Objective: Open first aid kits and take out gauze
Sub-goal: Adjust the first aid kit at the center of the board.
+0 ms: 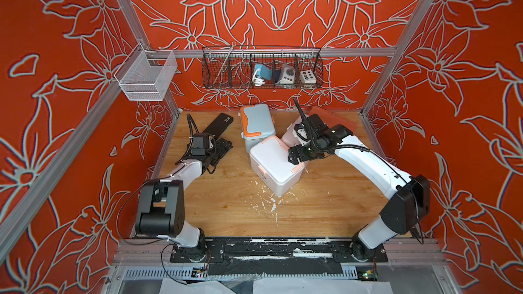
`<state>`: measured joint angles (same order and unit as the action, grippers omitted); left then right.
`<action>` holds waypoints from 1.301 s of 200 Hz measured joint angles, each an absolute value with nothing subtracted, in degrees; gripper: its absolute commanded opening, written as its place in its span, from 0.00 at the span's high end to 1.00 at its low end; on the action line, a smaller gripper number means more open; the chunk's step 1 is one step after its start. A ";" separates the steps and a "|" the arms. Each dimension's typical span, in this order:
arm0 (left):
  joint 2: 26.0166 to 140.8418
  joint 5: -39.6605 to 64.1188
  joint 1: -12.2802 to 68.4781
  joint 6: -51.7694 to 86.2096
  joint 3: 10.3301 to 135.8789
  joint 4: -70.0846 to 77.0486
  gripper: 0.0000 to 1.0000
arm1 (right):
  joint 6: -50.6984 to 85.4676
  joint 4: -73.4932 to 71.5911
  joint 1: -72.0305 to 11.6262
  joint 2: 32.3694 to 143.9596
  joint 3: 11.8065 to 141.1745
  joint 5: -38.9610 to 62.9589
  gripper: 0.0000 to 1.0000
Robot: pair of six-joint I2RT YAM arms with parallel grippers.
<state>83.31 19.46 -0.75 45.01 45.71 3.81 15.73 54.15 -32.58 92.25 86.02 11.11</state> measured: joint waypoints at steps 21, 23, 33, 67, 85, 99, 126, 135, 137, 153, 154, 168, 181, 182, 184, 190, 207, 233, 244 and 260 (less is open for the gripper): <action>75.90 18.90 3.92 44.97 43.48 2.48 0.10 | 15.29 53.80 -32.47 94.11 87.55 13.28 0.08; 75.16 18.92 4.51 44.99 43.29 2.44 0.10 | 15.22 53.74 -32.42 94.30 87.61 13.61 0.08; 72.99 18.98 6.90 45.10 42.54 2.35 0.09 | 15.14 53.54 -32.38 95.00 87.70 14.74 0.09; 72.55 21.26 13.93 46.39 41.23 3.51 0.09 | 14.92 53.28 -32.38 96.49 87.64 17.93 0.15; 74.24 23.05 16.80 46.48 41.23 4.36 0.09 | 14.92 51.31 -32.12 95.42 85.78 20.29 0.16; 74.89 24.32 18.26 46.48 41.23 4.84 0.09 | 15.14 49.41 -32.23 93.56 82.74 22.35 0.16; 75.29 27.16 19.20 46.24 41.23 5.82 0.10 | 16.49 47.64 -33.56 88.03 74.83 27.11 0.16; 75.35 28.01 19.42 46.06 41.21 6.09 0.10 | 17.10 47.59 -34.24 86.30 72.66 28.32 0.16; 75.37 28.23 19.53 45.98 41.21 6.15 0.10 | 17.32 47.57 -34.44 85.86 72.16 28.53 0.16; 75.40 29.61 20.56 45.58 40.66 6.96 0.10 | 18.35 47.79 -35.44 83.02 69.21 29.63 0.15; 75.37 29.69 20.60 45.58 40.62 6.98 0.10 | 18.37 47.83 -35.46 82.91 69.14 29.63 0.15; 75.37 30.98 21.52 45.60 39.42 7.81 0.10 | 19.29 48.64 -35.68 80.73 68.31 28.62 0.10; 75.13 31.73 22.11 45.63 38.06 8.21 0.09 | 20.08 49.43 -35.62 79.05 68.49 25.74 0.05; 75.09 31.77 22.11 45.63 37.98 8.21 0.09 | 20.23 49.56 -35.62 78.96 68.53 25.54 0.04; 74.98 31.86 22.17 45.63 37.71 8.23 0.09 | 20.27 49.71 -35.62 78.74 68.62 24.99 0.04; 74.59 31.99 22.24 45.58 36.97 8.23 0.08 | 20.51 50.26 -35.59 78.19 68.97 23.53 0.03; 73.28 32.01 22.22 45.30 35.48 8.19 0.08 | 20.75 51.37 -35.48 77.45 70.32 20.38 0.02; 71.37 32.64 21.56 45.06 33.30 9.10 0.06 | 20.56 52.05 -35.55 77.41 72.77 18.90 0.08; 70.41 33.50 21.32 45.28 31.81 10.44 0.05 | 20.10 52.34 -35.94 77.62 73.91 18.90 0.12; 68.95 34.81 21.02 46.17 29.52 12.43 0.03 | 19.70 52.53 -37.45 78.56 75.81 18.87 0.19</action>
<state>68.95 34.81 21.02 46.17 29.52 12.43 19.70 52.53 -37.45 78.56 75.81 18.87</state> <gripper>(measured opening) 0.957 0.860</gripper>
